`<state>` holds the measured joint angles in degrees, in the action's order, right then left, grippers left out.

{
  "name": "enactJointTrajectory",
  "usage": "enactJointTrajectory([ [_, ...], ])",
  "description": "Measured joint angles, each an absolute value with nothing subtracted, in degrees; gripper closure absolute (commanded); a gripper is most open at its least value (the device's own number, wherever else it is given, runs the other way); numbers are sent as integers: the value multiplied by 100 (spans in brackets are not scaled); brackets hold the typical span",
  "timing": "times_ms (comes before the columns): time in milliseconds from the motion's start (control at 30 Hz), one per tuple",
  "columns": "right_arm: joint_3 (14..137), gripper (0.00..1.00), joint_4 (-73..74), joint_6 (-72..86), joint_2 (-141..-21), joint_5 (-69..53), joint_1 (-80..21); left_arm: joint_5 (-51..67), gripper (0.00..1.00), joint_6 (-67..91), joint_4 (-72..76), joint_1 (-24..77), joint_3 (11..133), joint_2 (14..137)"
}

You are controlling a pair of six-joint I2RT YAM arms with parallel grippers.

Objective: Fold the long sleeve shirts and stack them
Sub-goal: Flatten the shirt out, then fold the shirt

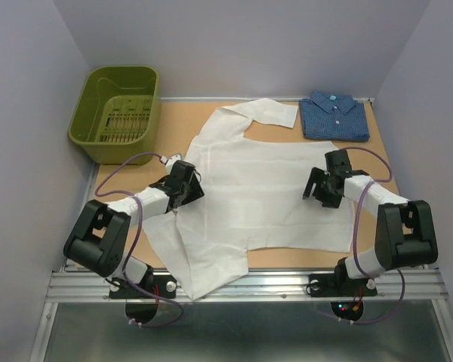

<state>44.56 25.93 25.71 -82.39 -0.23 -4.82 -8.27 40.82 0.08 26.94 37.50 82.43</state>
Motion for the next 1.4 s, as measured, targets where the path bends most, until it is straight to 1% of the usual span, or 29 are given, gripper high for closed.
enactJointTrajectory([
  [233,4764,21,2346,2593,-8755,338,-482,-829,40,4121,482,2405,4377,9048],
  [433,5548,21,2102,2596,-9553,657,-482,-593,38,4091,617,2060,5196,9821],
  [600,5793,17,2025,2596,-9736,681,-482,-427,35,3957,467,1968,5485,9913],
  [667,5789,12,2091,2591,-9649,683,-482,-419,35,3948,287,1962,5476,9732],
  [700,5782,1,2143,2591,-9496,698,-482,-419,35,3951,176,1957,5452,9583],
  [733,5756,0,2165,2615,-9345,711,-480,-419,35,3955,21,1957,5358,9225],
  [833,5513,0,2257,2740,-8619,657,-395,-425,35,3997,-231,1957,5011,8211],
  [933,5146,0,2392,2923,-7837,510,-121,-480,36,4071,-493,1957,4451,6936],
  [1033,4890,0,2626,3085,-7387,495,106,-471,38,4200,-934,1951,3968,6213],
  [1267,4377,0,3229,3448,-6667,548,458,-117,44,4613,-1634,1955,2740,5826],
  [1400,4165,0,3426,3651,-6420,698,600,108,46,4746,-1776,2005,2550,5835],
])
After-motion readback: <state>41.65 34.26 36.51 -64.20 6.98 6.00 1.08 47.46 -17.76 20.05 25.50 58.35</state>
